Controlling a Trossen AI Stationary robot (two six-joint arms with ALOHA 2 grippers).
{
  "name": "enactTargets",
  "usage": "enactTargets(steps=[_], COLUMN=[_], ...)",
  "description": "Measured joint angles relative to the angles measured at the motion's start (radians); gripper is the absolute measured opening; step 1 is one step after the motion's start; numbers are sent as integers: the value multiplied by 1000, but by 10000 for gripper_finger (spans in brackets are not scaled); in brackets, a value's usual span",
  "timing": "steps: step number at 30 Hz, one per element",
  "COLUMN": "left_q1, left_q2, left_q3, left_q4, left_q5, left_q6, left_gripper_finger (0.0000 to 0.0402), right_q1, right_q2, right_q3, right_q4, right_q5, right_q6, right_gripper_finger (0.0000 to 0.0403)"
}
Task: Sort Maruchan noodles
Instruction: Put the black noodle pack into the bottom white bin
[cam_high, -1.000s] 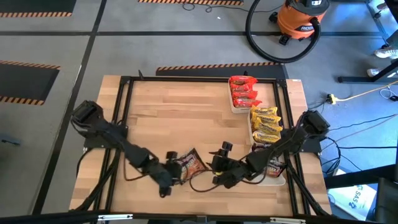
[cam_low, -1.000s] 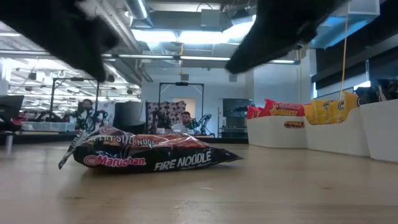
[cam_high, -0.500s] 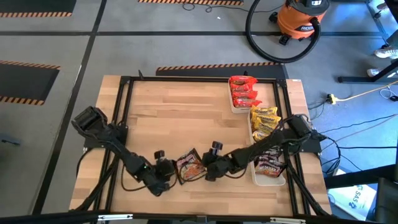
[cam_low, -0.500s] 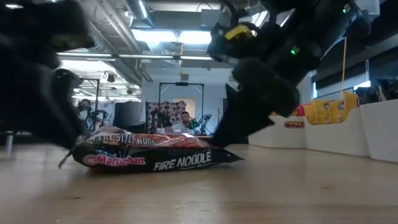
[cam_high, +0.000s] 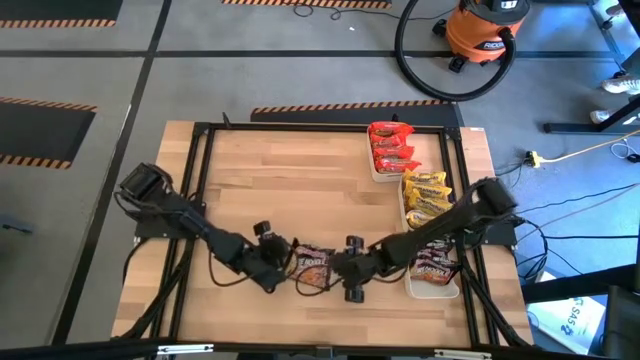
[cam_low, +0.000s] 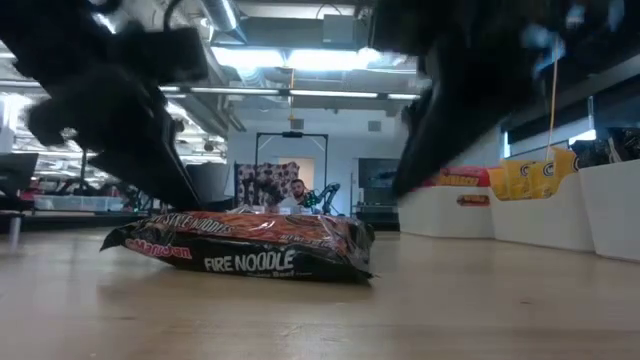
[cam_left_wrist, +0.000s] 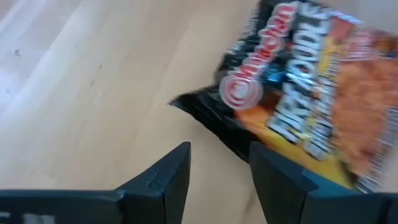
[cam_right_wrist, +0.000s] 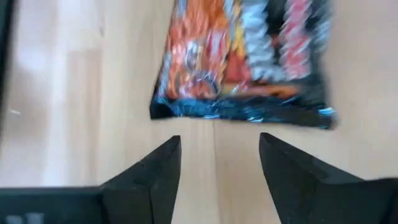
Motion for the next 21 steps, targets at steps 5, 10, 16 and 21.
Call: enactTargets(steps=[5, 10, 16, 21], left_q1=[-87, -166, -186, -174], left_q2=[-53, -29, 46, 100], left_q3=[0, 0, 0, 0], left_q4=[66, 222, 316, 343], left_q5=[-13, -45, -50, -50], left_q6=[-6, 80, 151, 155], left_gripper_finger=[158, 158, 158, 158], right_q1=[-70, -193, -320, -403], right_q2=[-121, -129, -36, 67], right_q3=[0, 1, 1, -1], right_q4=[-28, 48, 129, 208], right_q5=[52, 6, -223, -471], right_q6=[-10, -20, -32, -19], right_gripper_finger=[198, 198, 223, 278])
